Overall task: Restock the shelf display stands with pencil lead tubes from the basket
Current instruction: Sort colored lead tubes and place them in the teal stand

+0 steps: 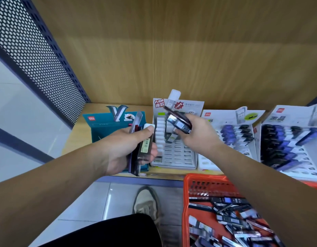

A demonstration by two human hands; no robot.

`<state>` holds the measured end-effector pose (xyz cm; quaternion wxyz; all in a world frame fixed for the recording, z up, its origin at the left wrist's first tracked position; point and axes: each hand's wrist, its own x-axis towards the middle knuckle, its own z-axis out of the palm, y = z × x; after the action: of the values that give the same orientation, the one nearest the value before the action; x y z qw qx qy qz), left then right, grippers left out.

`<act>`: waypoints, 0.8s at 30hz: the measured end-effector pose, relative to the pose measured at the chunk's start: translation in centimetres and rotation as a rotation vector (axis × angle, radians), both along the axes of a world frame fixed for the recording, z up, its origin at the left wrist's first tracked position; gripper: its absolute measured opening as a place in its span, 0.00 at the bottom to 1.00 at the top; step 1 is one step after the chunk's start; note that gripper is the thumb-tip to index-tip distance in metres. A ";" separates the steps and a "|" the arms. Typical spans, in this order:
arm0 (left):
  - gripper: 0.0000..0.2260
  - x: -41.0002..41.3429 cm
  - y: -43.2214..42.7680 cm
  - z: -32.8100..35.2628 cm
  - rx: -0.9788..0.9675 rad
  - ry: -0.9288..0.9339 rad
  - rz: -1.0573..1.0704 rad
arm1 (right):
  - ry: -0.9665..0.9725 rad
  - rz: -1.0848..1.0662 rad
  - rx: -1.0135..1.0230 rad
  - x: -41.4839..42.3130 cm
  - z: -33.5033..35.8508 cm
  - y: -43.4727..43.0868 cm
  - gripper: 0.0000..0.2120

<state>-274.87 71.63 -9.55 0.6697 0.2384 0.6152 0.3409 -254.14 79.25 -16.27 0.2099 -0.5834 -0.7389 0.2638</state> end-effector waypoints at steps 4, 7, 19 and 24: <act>0.12 0.6 0.0 0.0 0.002 -0.019 -0.015 | -0.266 0.151 0.143 -0.8 0.4 0.0 0.20; 0.12 0.7 0.0 0.1 0.000 -0.015 -0.015 | -0.295 0.139 0.156 -1.4 -0.2 0.2 0.17; 0.14 1.1 -0.1 0.1 0.111 0.159 -0.142 | 0.327 -0.140 -0.080 -0.4 1.7 -0.8 0.11; 0.07 1.1 -0.5 1.5 0.181 0.120 -0.253 | 0.713 -0.154 -0.478 -0.5 5.2 -2.6 0.09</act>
<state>-273.80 71.12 -8.10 0.6451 0.3933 0.5860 0.2928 -254.62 76.68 -11.07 0.3298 -0.5415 -0.4927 0.5960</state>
